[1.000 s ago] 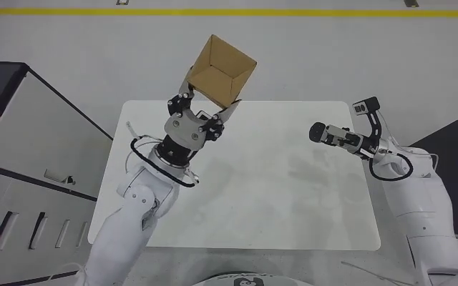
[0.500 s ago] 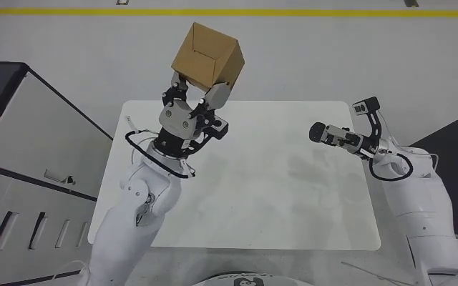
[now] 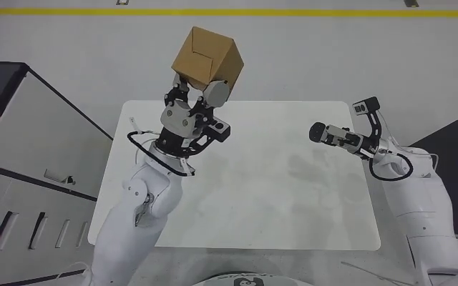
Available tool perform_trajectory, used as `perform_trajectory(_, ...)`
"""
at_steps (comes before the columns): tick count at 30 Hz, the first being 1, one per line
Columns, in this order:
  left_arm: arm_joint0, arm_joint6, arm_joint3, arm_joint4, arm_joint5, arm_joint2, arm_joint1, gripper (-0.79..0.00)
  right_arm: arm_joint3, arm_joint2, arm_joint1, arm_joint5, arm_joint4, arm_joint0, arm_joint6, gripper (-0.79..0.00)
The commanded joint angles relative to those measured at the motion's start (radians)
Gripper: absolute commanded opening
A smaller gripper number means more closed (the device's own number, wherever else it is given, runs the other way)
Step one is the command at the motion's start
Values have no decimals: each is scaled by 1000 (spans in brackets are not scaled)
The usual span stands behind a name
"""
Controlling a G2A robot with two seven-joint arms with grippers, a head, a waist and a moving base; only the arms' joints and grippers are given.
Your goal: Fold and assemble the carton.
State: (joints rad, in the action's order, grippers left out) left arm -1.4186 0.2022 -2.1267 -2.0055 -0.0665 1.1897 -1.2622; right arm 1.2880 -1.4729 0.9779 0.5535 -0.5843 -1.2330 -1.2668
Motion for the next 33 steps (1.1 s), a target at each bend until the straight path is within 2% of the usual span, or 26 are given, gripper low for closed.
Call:
perform_trajectory(1, 4, -11, 5, 91, -15, 8, 3, -785, 0, 0, 0, 0, 0, 0, 0, 0)
perform_trajectory(5, 10, -2, 11, 276, -54, 27, 10, -785, 0, 0, 0, 0, 0, 0, 0, 0)
perform_trajectory(6, 21, 6, 12, 371, -94, 34, 16, -785, 0, 0, 0, 0, 0, 0, 0, 0)
perform_trajectory(13, 52, 113, 10, 749, -177, 54, 34, -785, 0, 0, 0, 0, 0, 0, 0, 0)
perform_trajectory(25, 45, 115, 16, 775, -183, 51, 34, -785, 0, 0, 0, 0, 0, 0, 0, 0)
perform_trajectory(27, 81, 165, -8, 1018, -284, 50, 51, -785, 0, 0, 0, 0, 0, 0, 0, 0)
perform_trajectory(33, 139, 357, -14, 1346, -309, 80, 79, -785, 0, 0, 0, 0, 0, 0, 0, 0)
